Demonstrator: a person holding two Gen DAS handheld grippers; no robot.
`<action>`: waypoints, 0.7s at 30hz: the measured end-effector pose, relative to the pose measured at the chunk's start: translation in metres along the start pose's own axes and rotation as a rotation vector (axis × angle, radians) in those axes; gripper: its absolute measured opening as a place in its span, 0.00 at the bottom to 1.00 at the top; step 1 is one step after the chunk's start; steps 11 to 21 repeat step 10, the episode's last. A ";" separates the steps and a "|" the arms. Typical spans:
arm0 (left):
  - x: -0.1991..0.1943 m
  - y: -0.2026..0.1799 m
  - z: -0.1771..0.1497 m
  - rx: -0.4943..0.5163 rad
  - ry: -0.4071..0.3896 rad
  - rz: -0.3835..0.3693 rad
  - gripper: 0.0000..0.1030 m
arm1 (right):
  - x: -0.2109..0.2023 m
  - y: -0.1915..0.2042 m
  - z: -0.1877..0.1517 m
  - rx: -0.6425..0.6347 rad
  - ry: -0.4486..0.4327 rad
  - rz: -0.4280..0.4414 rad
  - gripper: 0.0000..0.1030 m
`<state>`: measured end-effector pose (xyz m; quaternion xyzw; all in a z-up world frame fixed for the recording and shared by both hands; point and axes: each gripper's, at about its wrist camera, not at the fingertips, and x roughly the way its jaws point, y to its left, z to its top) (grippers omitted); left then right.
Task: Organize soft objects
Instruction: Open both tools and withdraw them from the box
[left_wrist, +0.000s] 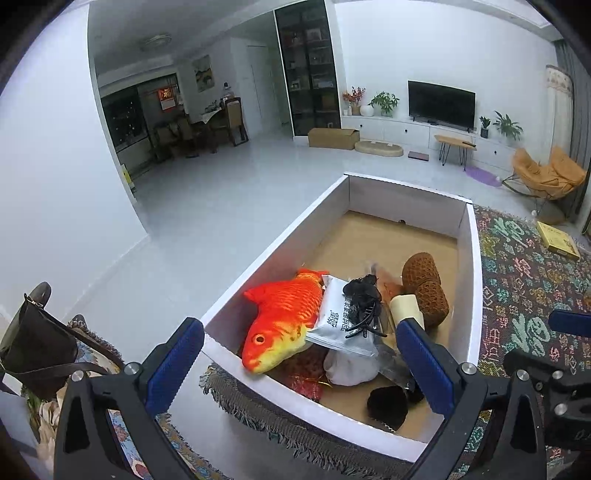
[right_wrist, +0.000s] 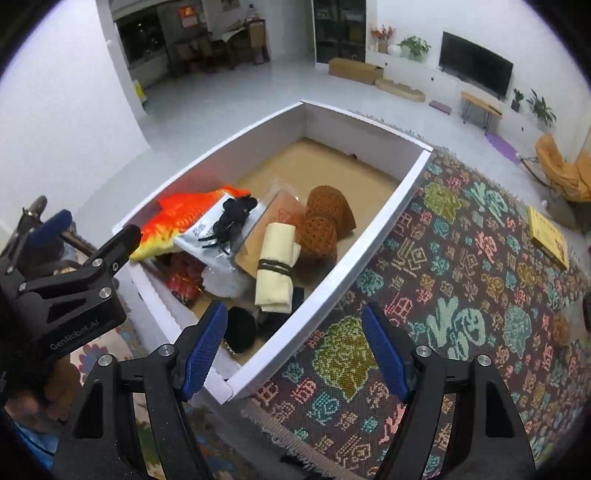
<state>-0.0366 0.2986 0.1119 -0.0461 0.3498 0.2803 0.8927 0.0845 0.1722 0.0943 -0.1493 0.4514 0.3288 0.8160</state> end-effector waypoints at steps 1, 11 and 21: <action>0.000 0.000 0.000 -0.002 0.001 -0.002 1.00 | 0.000 0.001 -0.001 -0.003 0.001 -0.001 0.76; 0.001 0.002 -0.003 -0.028 0.016 -0.049 1.00 | 0.001 0.000 -0.006 0.003 -0.009 0.010 0.76; 0.001 0.002 -0.003 -0.028 0.016 -0.049 1.00 | 0.001 0.000 -0.006 0.003 -0.009 0.010 0.76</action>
